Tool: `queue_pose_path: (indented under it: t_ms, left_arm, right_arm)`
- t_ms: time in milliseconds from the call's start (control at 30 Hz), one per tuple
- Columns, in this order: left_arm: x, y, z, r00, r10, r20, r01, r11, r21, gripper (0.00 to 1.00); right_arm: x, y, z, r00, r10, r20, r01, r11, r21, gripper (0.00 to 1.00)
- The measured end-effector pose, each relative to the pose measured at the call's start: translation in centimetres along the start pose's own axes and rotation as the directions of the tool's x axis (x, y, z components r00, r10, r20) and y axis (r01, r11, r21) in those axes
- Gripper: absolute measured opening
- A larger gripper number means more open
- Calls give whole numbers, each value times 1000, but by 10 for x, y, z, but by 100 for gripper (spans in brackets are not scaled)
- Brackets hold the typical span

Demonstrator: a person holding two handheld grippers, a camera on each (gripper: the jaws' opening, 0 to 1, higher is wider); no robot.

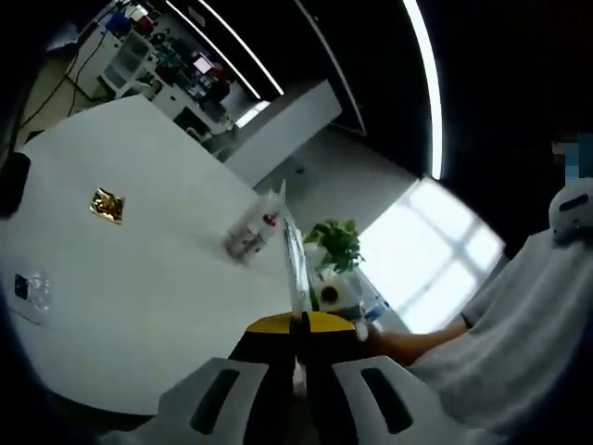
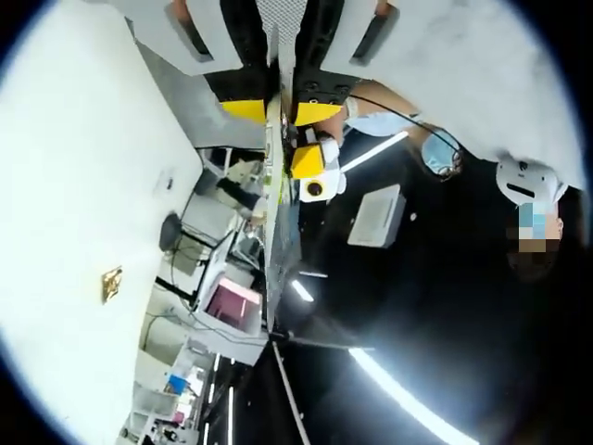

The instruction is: Arrange the skincare products in the storage area until every visible bottle or jar stands upright without overlapping.

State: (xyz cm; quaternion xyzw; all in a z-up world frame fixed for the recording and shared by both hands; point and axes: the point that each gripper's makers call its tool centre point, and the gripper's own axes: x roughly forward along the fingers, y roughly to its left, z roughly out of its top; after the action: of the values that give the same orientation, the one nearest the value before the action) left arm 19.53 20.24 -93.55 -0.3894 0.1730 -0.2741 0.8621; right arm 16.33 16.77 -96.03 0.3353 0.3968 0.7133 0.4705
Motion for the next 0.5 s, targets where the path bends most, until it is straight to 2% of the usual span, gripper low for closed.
queue_pose_path:
  t_ms: [33, 133, 300, 367, 400, 500]
  left_arm:
    - [0, 0, 1, 1000, -1, 5, 1, 1000, -3, 0]
    - [0, -2, 2, 1000, 2, 12, -2, 1000, -4, 0]
    - [2, 10, 0, 998, 59, 0, -59, 998, 33, 2]
    - [3, 15, -1, 996, 94, 1, -93, 987, 131, 4]
    - [4, 17, -3, 993, 116, -12, -110, 968, 227, 6]
    - [8, 22, -11, 984, 172, -38, -149, 926, 347, 18]
  right_arm:
    - [0, 2, -2, 1000, 10, -8, -11, 1000, -20, 0]
    - [-1, 3, 1, 1000, 16, -3, -16, 1000, -14, 0]
    - [-1, -8, 2, 1000, 6, 18, -6, 1000, -19, 0]
    - [-2, -8, 6, 999, 2, 33, -2, 1000, 3, 0]
    - [-5, -10, 10, 999, -17, 47, 17, 1000, -7, 0]
    - [-14, -10, 21, 997, -35, 66, 36, 999, -12, 0]
